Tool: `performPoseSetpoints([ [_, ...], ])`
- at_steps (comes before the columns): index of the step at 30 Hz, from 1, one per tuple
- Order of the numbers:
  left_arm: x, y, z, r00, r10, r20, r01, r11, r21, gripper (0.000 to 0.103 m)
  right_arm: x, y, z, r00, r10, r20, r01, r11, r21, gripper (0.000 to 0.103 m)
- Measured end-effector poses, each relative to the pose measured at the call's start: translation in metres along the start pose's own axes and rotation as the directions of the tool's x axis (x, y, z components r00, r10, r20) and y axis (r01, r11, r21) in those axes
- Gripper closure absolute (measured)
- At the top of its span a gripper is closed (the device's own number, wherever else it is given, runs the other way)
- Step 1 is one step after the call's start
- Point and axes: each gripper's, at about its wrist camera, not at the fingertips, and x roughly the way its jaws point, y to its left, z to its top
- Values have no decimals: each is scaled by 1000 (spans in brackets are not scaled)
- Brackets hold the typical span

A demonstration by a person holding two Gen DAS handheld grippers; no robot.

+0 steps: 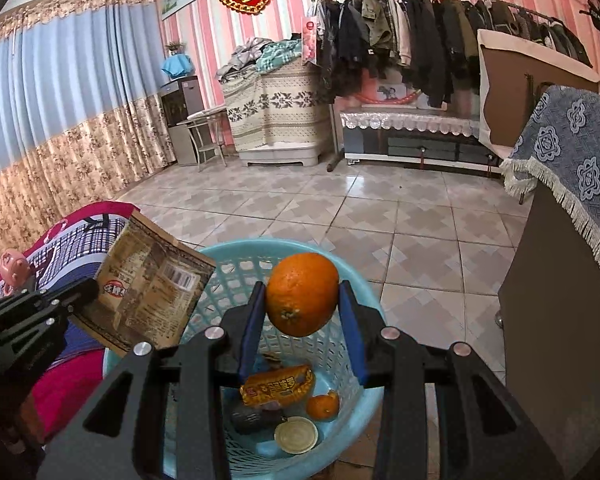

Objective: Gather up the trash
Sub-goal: 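Open the left tool then the right tool to drop packet and orange in basket, then move both open tools back over the bed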

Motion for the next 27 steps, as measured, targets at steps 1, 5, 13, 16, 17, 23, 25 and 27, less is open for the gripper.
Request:
performPoseSetpoints([
  [1, 0, 0, 0, 1000, -1, -2, 1, 1000, 5, 89, 0, 0, 0, 1000, -3, -3, 3, 1000, 2, 66],
  [5, -2, 8, -3, 1000, 27, 2, -27, 1000, -14, 48, 3, -2, -3, 1000, -8, -16, 9, 1000, 10, 66],
  [13, -16, 40, -5, 993, 116, 22, -115, 992, -52, 17, 13, 18, -6, 999, -10, -38, 8, 999, -35, 66],
  [16, -23, 57, -6, 988, 149, 31, -146, 986, -86, 10, 18, 25, -7, 999, -17, -46, 15, 998, -53, 64],
  [17, -25, 62, -7, 987, 158, 31, -154, 983, -95, 8, 20, 28, -8, 999, -26, -46, 24, 998, -59, 64],
  [23, -31, 87, -13, 982, 186, 15, -182, 972, -148, 6, 19, 35, -8, 999, -36, -26, 34, 997, -68, 38],
  [25, -33, 92, -15, 982, 189, 12, -185, 970, -161, 6, 14, 37, -8, 999, -40, -5, 39, 997, -67, 34],
  [27, -35, 96, -16, 981, 194, 12, -189, 967, -172, 6, 13, 37, -6, 999, -36, -1, 36, 997, -65, 29],
])
